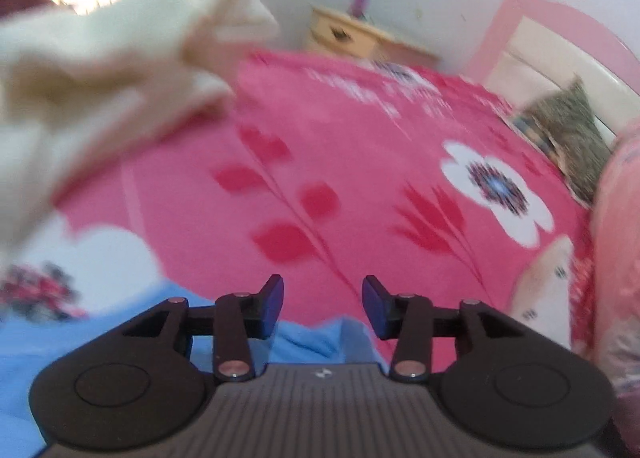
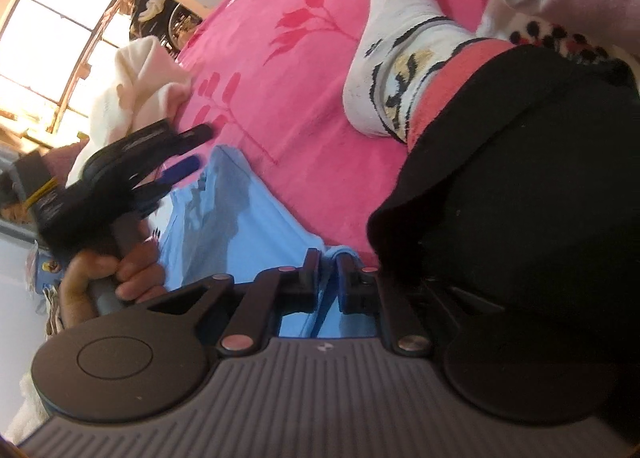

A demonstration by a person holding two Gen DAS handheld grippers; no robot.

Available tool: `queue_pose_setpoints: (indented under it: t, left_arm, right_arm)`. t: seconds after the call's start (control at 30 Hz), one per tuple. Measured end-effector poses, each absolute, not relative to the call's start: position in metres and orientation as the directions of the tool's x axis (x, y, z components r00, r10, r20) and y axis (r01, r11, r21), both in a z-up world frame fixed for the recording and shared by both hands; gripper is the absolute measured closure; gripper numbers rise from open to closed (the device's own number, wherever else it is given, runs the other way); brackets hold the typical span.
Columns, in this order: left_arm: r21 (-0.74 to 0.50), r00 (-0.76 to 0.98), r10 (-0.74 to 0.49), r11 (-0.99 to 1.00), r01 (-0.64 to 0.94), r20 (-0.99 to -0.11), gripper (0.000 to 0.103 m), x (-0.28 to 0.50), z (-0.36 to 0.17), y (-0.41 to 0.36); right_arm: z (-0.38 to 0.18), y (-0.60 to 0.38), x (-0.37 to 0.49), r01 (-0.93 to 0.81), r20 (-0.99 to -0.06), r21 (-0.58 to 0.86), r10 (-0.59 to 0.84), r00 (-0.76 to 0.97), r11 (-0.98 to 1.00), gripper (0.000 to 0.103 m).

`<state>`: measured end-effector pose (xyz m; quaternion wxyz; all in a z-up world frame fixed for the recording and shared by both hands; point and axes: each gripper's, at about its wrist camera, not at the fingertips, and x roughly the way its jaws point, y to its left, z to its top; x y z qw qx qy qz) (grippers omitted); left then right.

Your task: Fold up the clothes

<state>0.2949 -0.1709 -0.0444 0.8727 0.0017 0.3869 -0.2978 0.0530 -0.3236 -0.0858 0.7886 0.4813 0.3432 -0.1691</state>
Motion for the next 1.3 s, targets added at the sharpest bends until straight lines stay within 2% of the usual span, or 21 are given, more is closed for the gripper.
queue_pose_setpoints:
  t: [0.2, 0.37, 0.47, 0.6, 0.7, 0.77, 0.83, 0.87, 0.97, 1.07, 1.17, 1.27, 1.3]
  left_arm:
    - [-0.207, 0.637, -0.445, 0.886, 0.415, -0.630, 0.061, 0.270, -0.001, -0.106]
    - [-0.138, 0.602, -0.456, 0.856, 0.498, -0.656, 0.060, 0.199, 0.004, -0.066]
    - [-0.056, 0.555, -0.483, 0.786, 0.615, -0.678, 0.060, 0.140, -0.018, -0.065]
    - [0.073, 0.537, -0.500, 0.682, 0.727, -0.679, 0.061, 0.087, -0.051, -0.090]
    - [0.213, 0.570, -0.485, 0.608, 0.765, -0.663, 0.062, 0.062, -0.073, -0.109]
    - [0.257, 0.578, -0.481, 0.579, 0.774, -0.659, 0.067, 0.054, -0.084, -0.114]
    - [0.252, 0.577, -0.494, 0.577, 0.777, -0.650, 0.067, 0.055, -0.086, -0.112]
    - [0.220, 0.565, -0.502, 0.588, 0.779, -0.655, 0.067, 0.058, -0.085, -0.109]
    - [0.138, 0.532, -0.530, 0.611, 0.780, -0.661, 0.067, 0.066, -0.085, -0.098]
    - [0.138, 0.536, -0.541, 0.609, 0.781, -0.647, 0.066, 0.064, -0.089, -0.095]
    - [0.135, 0.543, -0.543, 0.616, 0.776, -0.641, 0.066, 0.061, -0.090, -0.094]
    - [0.120, 0.546, -0.550, 0.627, 0.770, -0.632, 0.063, 0.060, -0.084, -0.089]
    - [0.112, 0.550, -0.554, 0.634, 0.766, -0.625, 0.061, 0.061, -0.081, -0.085]
  right_arm:
    - [-0.080, -0.329, 0.046, 0.618, -0.698, 0.649, 0.024, 0.716, 0.443, 0.086]
    - [-0.069, -0.337, 0.039, 0.615, -0.669, 0.672, -0.019, 0.743, 0.413, 0.085]
    - [-0.045, -0.339, 0.040, 0.559, -0.617, 0.651, -0.073, 0.784, 0.513, 0.083]
    - [-0.028, -0.316, 0.077, 0.378, -0.634, 0.505, 0.036, 0.773, 0.776, 0.086]
    - [-0.039, -0.283, 0.103, 0.255, -0.711, 0.357, 0.085, 0.698, 0.899, 0.091]
    - [-0.052, -0.271, 0.117, 0.204, -0.775, 0.256, 0.074, 0.627, 0.945, 0.092]
    - [-0.067, -0.273, 0.127, 0.197, -0.853, 0.152, 0.028, 0.521, 0.969, 0.093]
    - [-0.070, -0.279, 0.132, 0.208, -0.874, 0.122, 0.005, 0.486, 0.970, 0.097]
    - [-0.047, -0.287, 0.149, 0.213, -0.857, 0.081, -0.041, 0.514, 0.974, 0.095]
    - [-0.030, -0.279, 0.180, 0.115, -0.803, 0.080, -0.005, 0.596, 0.990, 0.095]
    - [-0.040, -0.274, 0.221, 0.049, -0.777, 0.141, 0.079, 0.625, 0.989, 0.096]
    - [-0.069, -0.280, 0.252, 0.131, -0.823, 0.111, 0.017, 0.567, 0.985, 0.094]
    - [-0.069, -0.287, 0.253, 0.182, -0.823, 0.140, 0.013, 0.567, 0.973, 0.094]
